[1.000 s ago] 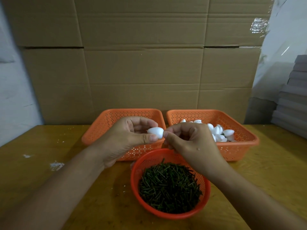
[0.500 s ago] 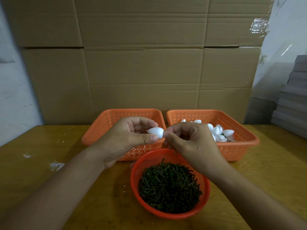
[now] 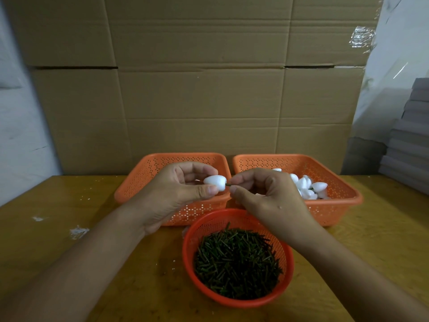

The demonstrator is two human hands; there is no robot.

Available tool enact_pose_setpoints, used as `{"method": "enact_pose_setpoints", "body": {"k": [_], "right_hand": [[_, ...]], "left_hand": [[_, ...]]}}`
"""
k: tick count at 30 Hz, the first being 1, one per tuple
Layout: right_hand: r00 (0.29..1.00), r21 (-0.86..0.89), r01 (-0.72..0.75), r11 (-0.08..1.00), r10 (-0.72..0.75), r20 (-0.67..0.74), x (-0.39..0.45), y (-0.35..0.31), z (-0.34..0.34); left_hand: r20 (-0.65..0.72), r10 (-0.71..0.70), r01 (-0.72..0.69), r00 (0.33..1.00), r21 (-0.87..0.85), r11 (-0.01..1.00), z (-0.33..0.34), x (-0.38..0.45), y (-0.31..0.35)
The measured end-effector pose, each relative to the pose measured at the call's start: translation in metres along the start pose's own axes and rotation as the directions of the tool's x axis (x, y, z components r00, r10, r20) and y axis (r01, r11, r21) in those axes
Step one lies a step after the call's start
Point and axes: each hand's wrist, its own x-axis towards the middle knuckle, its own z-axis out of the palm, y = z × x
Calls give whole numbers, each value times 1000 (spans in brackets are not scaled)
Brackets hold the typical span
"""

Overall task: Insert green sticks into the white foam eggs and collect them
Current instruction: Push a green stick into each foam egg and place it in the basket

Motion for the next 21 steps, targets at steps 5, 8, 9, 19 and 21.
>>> {"method": "enact_pose_setpoints", "body": {"k": [5,8,9,19,21], "right_hand": [[1000,-58,18,998,-19,-16,1,0,-2],[1000,-58,15,998,-15,4,1,1,-3],[1000,-62,16,998,-15,10,1,1,-2],[992,-44,-44,998,49,118,-4,-2,8],[981,65,-136,989,126,147,-6,-4,11]], "left_hand": [[-1,-6,6,1000,-7,1000,0,-1,0],[1,-14,14,1000,44,999,0,-1,0],[4,-14,14,1000,56,998,0,0,0],[14,28,-28,1000,-3,1000,0,0,1],[7,33,-33,999,-14,999,1,0,1]]}}
